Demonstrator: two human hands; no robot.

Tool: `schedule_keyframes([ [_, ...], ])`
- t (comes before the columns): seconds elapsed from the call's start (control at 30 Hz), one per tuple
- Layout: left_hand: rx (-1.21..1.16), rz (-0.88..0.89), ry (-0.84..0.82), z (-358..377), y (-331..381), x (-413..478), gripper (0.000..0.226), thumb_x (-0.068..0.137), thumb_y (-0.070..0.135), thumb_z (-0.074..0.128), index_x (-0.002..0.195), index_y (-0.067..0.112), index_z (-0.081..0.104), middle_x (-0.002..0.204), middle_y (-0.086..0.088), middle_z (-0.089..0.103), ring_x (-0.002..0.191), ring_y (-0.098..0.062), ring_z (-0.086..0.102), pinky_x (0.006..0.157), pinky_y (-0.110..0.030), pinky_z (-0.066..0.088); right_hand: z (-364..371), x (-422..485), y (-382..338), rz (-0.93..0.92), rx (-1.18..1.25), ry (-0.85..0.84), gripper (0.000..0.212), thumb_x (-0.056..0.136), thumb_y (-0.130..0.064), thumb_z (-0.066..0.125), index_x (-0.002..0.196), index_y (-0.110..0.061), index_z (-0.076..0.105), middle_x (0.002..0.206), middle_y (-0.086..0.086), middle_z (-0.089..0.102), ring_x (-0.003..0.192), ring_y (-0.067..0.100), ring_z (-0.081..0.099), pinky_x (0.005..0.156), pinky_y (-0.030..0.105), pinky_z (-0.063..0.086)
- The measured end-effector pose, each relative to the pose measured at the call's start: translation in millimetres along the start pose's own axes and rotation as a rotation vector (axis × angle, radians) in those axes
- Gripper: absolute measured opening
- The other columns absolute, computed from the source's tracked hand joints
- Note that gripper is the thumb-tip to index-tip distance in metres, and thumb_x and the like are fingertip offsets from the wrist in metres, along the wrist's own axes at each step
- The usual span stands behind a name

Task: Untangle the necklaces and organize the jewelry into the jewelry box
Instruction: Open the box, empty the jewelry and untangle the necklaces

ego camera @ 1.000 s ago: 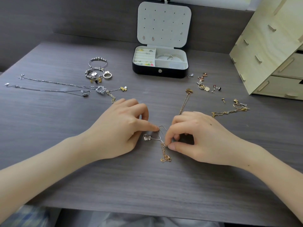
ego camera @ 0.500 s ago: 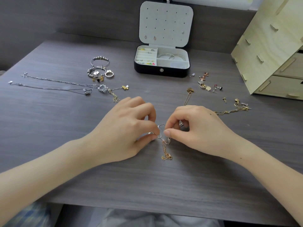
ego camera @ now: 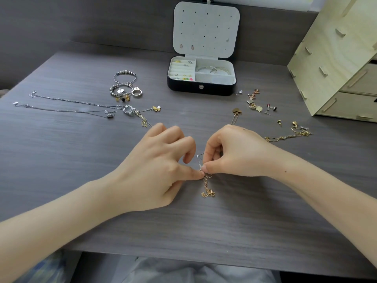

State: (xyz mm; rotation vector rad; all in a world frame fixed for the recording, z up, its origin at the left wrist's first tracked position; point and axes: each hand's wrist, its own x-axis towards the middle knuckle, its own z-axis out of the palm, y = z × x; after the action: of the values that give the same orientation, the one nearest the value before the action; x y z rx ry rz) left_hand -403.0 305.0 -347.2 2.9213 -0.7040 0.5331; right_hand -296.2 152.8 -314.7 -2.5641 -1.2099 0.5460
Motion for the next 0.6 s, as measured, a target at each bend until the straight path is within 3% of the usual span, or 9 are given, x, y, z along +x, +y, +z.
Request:
schedule_keyframes([
  [0.3,-0.016,-0.04,-0.003,-1.6,-4.6,-4.5,0.042,0.071,0.012,0.047,0.091,0.037,0.074,0.085,0.001,0.058,0.076,-0.021,0.042,0.066,-0.031,0.021,-4.4,5.8,-4.0,-0.001,-0.01,-0.077,0.014,0.073,-0.033,0.072,0.061,-0.029,0.065,0.064,-0.01,0.063,0.063,0.004,0.054,0.058,0.022,0.04],
  [0.6,-0.046,-0.05,-0.003,-2.4,-5.9,-6.5,0.043,0.074,0.013,0.044,0.091,0.039,0.074,0.085,0.002,0.057,0.076,-0.019,0.039,0.067,-0.03,0.019,-5.9,4.3,-2.8,0.006,-0.041,-0.062,0.018,0.074,-0.032,0.071,0.059,-0.029,0.062,0.057,-0.015,0.057,0.058,0.0,0.051,0.055,0.02,0.036],
])
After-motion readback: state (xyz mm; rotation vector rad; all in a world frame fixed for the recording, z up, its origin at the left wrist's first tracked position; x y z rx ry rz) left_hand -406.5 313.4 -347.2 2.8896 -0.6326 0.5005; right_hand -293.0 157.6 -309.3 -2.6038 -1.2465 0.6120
